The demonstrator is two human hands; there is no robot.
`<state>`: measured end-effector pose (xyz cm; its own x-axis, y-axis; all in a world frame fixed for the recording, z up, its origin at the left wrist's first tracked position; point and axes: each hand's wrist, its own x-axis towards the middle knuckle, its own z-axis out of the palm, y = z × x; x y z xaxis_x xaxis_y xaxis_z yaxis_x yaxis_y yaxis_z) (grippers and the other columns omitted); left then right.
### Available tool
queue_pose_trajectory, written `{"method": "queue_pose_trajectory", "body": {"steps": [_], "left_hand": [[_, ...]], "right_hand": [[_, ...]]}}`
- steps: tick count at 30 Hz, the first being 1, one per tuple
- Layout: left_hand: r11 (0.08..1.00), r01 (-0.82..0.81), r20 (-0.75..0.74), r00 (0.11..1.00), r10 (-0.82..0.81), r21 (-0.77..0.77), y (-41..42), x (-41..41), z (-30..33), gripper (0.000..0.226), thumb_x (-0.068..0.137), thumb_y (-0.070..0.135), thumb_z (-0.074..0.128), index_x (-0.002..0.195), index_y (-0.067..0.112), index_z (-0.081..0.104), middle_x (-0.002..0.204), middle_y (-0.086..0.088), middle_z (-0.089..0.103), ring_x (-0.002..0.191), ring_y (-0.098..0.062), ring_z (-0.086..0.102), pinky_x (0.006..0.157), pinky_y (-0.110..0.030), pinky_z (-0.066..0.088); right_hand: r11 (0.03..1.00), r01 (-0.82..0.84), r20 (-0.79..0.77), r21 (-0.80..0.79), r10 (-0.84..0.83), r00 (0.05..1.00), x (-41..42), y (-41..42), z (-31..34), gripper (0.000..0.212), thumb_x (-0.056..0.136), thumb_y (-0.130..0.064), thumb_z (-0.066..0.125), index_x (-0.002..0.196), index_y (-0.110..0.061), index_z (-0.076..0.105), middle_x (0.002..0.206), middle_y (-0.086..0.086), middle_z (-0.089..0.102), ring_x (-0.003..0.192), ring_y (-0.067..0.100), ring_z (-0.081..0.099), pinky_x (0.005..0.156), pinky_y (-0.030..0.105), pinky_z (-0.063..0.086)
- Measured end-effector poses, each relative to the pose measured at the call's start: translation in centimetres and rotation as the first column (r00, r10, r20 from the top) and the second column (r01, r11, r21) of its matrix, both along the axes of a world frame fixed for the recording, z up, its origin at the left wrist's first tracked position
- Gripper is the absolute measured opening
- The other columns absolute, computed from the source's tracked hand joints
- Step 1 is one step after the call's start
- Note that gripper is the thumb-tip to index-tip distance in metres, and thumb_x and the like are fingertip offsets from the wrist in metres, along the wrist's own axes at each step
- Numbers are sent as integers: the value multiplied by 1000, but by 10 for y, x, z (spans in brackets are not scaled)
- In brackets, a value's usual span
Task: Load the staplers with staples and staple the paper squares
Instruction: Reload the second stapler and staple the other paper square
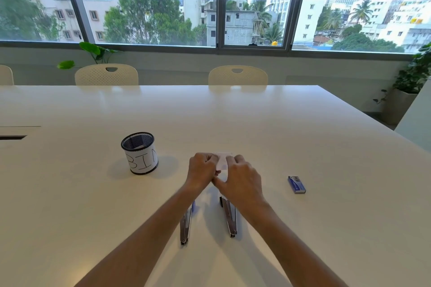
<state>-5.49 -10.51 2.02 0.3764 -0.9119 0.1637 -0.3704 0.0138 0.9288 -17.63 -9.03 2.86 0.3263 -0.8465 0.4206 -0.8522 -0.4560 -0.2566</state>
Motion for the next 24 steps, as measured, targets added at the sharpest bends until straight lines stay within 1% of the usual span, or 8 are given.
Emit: {"method": "queue_pose_trajectory", "body": {"steps": [2, 5, 9, 11, 14, 16, 20, 24], "left_hand": [[999, 36, -2, 999, -36, -16, 1, -2, 1, 46, 91, 18, 54, 46, 12, 58, 42, 5, 55, 47, -14, 61, 44, -18, 46], [995, 102, 3, 995, -102, -21, 1, -3, 3, 43, 91, 24, 56, 51, 14, 67, 46, 4, 61, 44, -6, 57, 49, -13, 45], [986, 160, -117, 979, -164, -44, -2, -1, 6, 36, 92, 35, 58, 70, 14, 76, 65, -8, 72, 62, -22, 70, 60, -29, 59], [990, 133, -149, 979, -138, -44, -4, 1, 5, 33, 91, 36, 60, 79, 11, 76, 74, -5, 74, 67, -18, 70, 59, -27, 58], [995, 92, -188, 977, -97, -31, -7, 4, 4, 20, 88, 29, 65, 96, 12, 74, 90, -4, 72, 76, -17, 70, 61, -28, 58], [994, 108, -251, 962, -105, -2, -8, 7, 4, 25, 87, 25, 68, 106, 10, 69, 99, -7, 69, 84, -22, 69, 69, -33, 60], [979, 200, -462, 872, -163, 32, -5, 12, 4, 25, 87, 13, 67, 110, 4, 64, 103, -19, 68, 87, -28, 69, 72, -35, 60], [989, 151, -567, 815, -119, 9, -5, 17, 4, 13, 89, 3, 62, 101, 5, 65, 98, -15, 69, 83, -24, 70, 64, -31, 59]], "right_hand": [[1000, -6, 47, 12, 5, 999, 0, -6, 2, 56, 83, -59, 59, 118, -16, 56, 108, 2, 60, 92, 20, 63, 76, 28, 54], [999, -9, 95, 40, 6, 995, 0, -14, 3, 44, 87, -51, 58, 111, -15, 61, 102, 2, 63, 87, 23, 66, 73, 30, 54], [1000, -10, 169, 22, 6, 986, 0, -23, 1, 22, 95, -27, 52, 105, -12, 63, 94, 5, 66, 81, 25, 66, 67, 30, 46], [1000, -18, 250, 6, 16, 968, 0, -27, 1, 17, 96, -18, 49, 95, -9, 64, 85, 6, 67, 71, 23, 63, 61, 27, 41], [999, -2, 400, 48, -17, 916, 1, -30, 2, 15, 94, -15, 52, 87, -8, 63, 76, 4, 64, 63, 20, 53, 59, 28, 39], [992, -17, 499, 125, -49, 865, 2, -33, 2, 12, 93, -16, 54, 90, -10, 64, 77, 0, 63, 66, 19, 57, 61, 30, 46], [975, -75, 604, 208, -67, 794, 5, -36, 2, 11, 91, -14, 56, 96, -12, 66, 83, 2, 68, 74, 21, 63, 66, 34, 53], [972, -88, 629, 219, -72, 774, 7, -38, -1, 15, 89, -15, 60, 101, -12, 68, 88, 1, 70, 77, 21, 63, 67, 32, 53]]}}
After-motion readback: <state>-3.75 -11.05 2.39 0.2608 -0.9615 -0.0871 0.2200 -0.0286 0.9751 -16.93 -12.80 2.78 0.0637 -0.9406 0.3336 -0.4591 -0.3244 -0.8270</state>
